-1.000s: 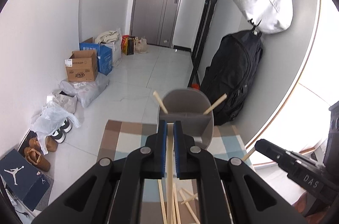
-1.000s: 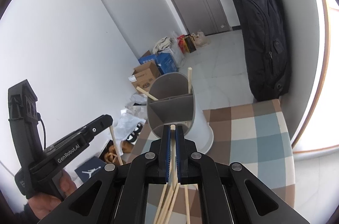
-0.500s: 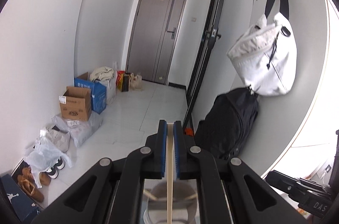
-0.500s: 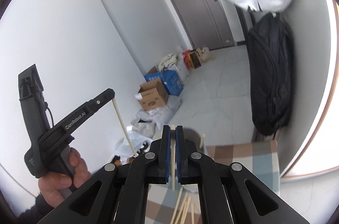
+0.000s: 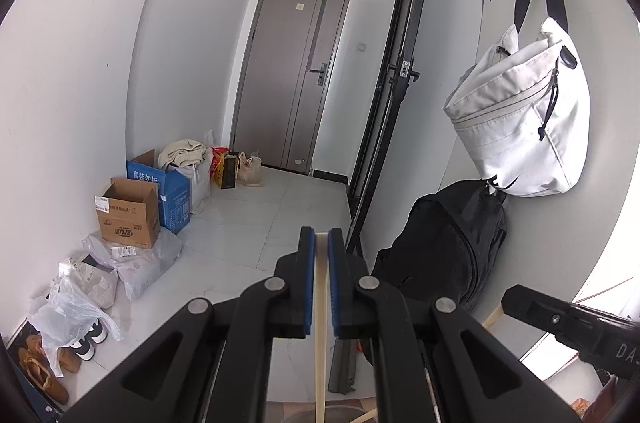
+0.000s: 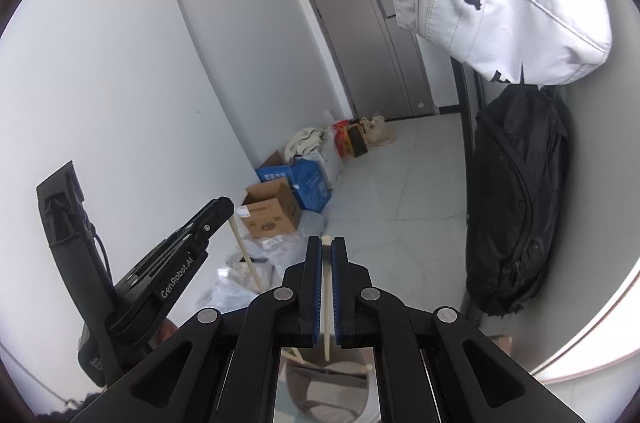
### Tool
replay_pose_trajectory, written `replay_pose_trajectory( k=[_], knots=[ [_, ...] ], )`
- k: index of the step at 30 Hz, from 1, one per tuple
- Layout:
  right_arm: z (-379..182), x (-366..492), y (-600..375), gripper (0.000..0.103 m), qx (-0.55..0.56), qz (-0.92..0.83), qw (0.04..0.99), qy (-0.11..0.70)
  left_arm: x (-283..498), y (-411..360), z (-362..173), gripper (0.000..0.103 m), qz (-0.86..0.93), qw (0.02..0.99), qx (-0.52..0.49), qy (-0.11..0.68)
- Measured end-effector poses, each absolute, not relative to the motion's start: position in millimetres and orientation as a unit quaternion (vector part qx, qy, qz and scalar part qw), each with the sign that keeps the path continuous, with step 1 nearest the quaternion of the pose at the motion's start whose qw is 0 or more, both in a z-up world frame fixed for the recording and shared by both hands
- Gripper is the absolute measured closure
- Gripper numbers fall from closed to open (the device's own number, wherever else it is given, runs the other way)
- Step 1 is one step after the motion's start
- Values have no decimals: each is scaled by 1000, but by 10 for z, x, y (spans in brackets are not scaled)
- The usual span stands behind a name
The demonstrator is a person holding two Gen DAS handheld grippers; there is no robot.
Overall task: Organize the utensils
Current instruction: 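Lift the held chopsticks with both grippers and release them into the caddy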
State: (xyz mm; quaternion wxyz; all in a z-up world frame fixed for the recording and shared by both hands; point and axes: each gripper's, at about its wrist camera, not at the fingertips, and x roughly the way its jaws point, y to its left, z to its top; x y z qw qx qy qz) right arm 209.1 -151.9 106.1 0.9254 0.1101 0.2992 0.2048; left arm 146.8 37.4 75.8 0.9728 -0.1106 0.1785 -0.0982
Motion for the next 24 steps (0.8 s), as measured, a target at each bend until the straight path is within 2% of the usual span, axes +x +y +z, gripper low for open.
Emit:
replay_pose_trajectory(
  k=[14,18,20,21,23,24],
  knots=[
    [390,2256,-1366,99,80,220,911,340,1512,277,361,101,-182,956,-82,215],
    [281,2206,-1407,96,89,229,903,353,1526,274,340,100,-208,944,-75,246],
    [277,2169,-1455,91,95,233,900,356,1535,314,346,97,-218,935,-82,266],
    [283,2146,-1482,90,99,235,899,355,1536,319,351,92,-224,931,-85,274],
    [317,2084,-1539,88,105,236,900,350,1511,350,401,73,-226,927,-87,286],
    [338,2044,-1581,78,110,234,901,347,1484,368,431,63,-224,927,-88,288]
  ],
)
